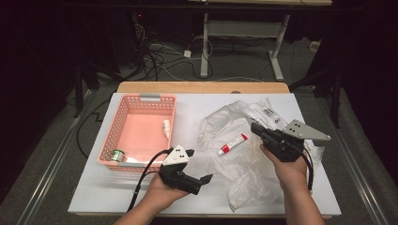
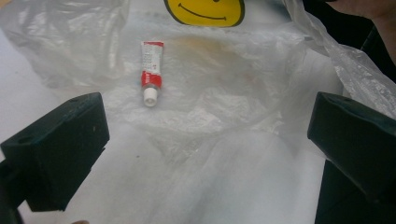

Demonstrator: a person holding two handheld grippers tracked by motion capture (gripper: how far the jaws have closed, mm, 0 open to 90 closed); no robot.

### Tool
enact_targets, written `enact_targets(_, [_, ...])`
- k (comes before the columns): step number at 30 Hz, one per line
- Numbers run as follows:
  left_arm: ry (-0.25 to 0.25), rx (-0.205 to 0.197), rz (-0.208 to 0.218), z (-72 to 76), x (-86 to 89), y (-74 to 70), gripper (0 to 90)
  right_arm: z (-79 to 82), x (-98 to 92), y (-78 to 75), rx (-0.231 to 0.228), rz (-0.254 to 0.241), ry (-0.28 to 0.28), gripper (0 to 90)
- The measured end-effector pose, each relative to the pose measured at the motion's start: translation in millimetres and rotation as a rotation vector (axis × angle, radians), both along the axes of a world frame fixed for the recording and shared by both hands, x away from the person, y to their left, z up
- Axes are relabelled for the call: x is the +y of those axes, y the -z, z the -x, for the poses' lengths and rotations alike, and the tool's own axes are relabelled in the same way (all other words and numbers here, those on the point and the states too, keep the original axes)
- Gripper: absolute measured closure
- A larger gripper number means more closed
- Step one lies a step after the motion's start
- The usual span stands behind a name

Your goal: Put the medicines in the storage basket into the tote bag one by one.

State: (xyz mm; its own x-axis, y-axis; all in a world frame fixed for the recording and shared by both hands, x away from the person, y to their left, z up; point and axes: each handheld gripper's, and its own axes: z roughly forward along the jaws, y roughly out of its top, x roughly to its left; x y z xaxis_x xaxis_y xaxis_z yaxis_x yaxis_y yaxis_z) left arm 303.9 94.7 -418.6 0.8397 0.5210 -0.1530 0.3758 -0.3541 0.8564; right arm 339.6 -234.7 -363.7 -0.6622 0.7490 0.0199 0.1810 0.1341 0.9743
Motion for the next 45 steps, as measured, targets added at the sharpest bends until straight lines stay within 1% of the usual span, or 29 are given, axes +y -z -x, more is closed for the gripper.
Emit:
enact_targets(2, [-0.014,-0.012,-0.011,0.7,4.4,-2.2,0.0,0.8,-0.7,-0.7,0.001,-0.003,-0.002,90.0])
enact_targets(5, [-0.027,-0.014,-0.018,0.4,11.6,-5.4,0.0,0.9,-1.8,-1.1,-0.003,-0.007,0.000,90.0])
enact_targets(8, [-0.052,-0.015,-0.017,-1.6,21.5,-8.0,0.0,1.2,-2.4,-1.3,-0.002,-0.007,0.000,90.0])
enact_targets(13, [-0.108,-0.032,-0.032,-4.8,41.1,-10.7,0.0,0.9,-3.0,-1.1,-0.002,-0.006,0.004,90.0])
enact_targets(16, [-0.140,-0.031,-0.027,-7.0,53.6,-12.1,0.0,0.8,-3.0,-1.2,-0.001,-0.006,0.001,90.0])
enact_targets(20, [-0.188,-0.043,-0.043,-9.2,69.8,-13.4,0.0,0.7,-2.9,-1.1,-0.001,-0.005,0.002,90.0])
enact_targets(24, [-0.227,-0.035,-0.037,-11.4,87.5,-13.8,0.0,0.7,-3.3,-1.0,0.000,-0.007,0.001,90.0])
enact_targets(28, [-0.261,-0.033,-0.029,-12.9,103.4,-13.6,2.6,0.4,-3.3,-0.8,0.000,-0.006,0.000,90.0])
enact_targets(29, [-0.267,-0.032,-0.026,-13.3,107.4,-13.0,3.9,0.5,-3.0,-0.6,0.004,-0.008,0.002,90.0])
enact_targets(32, [-0.283,-0.026,-0.033,-14.5,118.8,-10.2,7.5,0.1,-2.3,0.0,0.005,-0.007,0.004,90.0])
enact_targets(35, [-0.297,-0.020,-0.024,-15.0,129.1,-8.8,11.8,-0.3,-2.2,0.4,0.004,-0.003,0.001,90.0])
enact_targets(41, [-0.336,-0.009,-0.036,-15.1,148.2,-5.6,19.0,-0.6,-1.7,1.3,0.009,-0.004,0.001,90.0])
enact_targets(43, [-0.347,-0.004,-0.033,-14.6,156.5,-4.7,24.2,-0.7,-1.8,1.3,0.009,-0.004,0.000,90.0])
enact_targets(45, [-0.369,0.000,-0.032,-14.0,164.2,-3.5,30.9,-0.8,-1.8,1.4,0.010,-0.005,0.001,90.0])
